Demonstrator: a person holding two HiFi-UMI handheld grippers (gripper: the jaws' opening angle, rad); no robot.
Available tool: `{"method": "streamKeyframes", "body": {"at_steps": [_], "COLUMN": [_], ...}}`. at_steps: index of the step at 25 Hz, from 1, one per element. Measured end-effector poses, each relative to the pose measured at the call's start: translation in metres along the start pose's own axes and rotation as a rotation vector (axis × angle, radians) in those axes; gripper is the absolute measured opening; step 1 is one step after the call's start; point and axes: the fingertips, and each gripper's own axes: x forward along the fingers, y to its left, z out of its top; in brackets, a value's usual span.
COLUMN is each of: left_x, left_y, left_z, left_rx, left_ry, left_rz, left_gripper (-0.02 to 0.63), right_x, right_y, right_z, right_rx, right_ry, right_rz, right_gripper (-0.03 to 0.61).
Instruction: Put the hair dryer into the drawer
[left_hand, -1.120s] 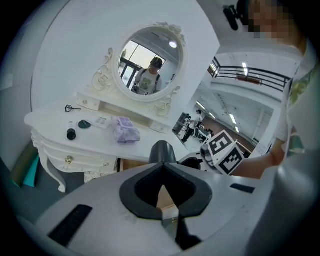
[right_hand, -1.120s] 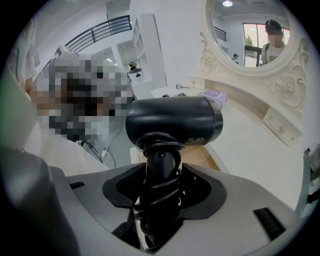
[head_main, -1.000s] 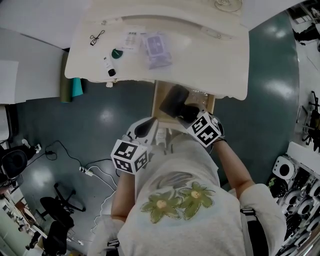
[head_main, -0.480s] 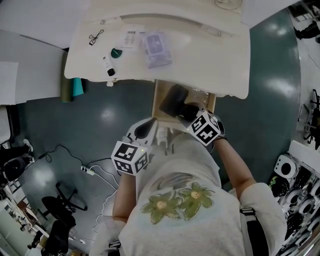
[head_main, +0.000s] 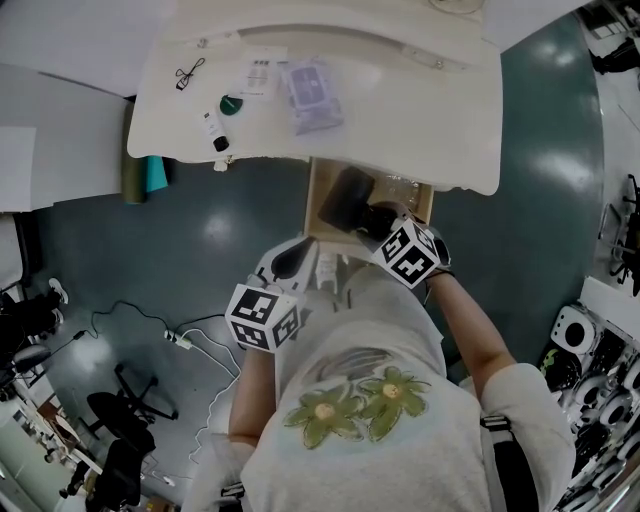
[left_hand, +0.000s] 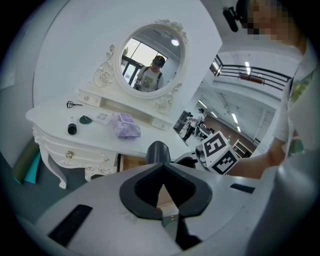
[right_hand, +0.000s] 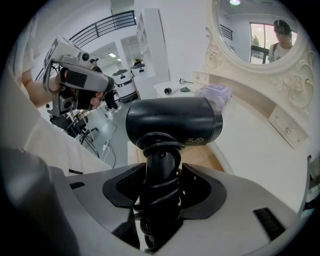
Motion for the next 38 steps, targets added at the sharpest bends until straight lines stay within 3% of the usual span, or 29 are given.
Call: {"method": "streamKeyframes", "body": {"at_steps": [38], "left_x": [0.01], "left_y": [0.004], "left_z": [-0.016], "left_rx": [-0.042], "left_ry": [0.019], "left_rz": [0.027], "left_gripper": [0.011], "right_x": [0.03], "right_y": [-0.006], "right_z": [-0.019], "right_rx": [-0.058], "right_ry": [0.056], "right_rz": [0.048], "right_gripper": [0.218]}}
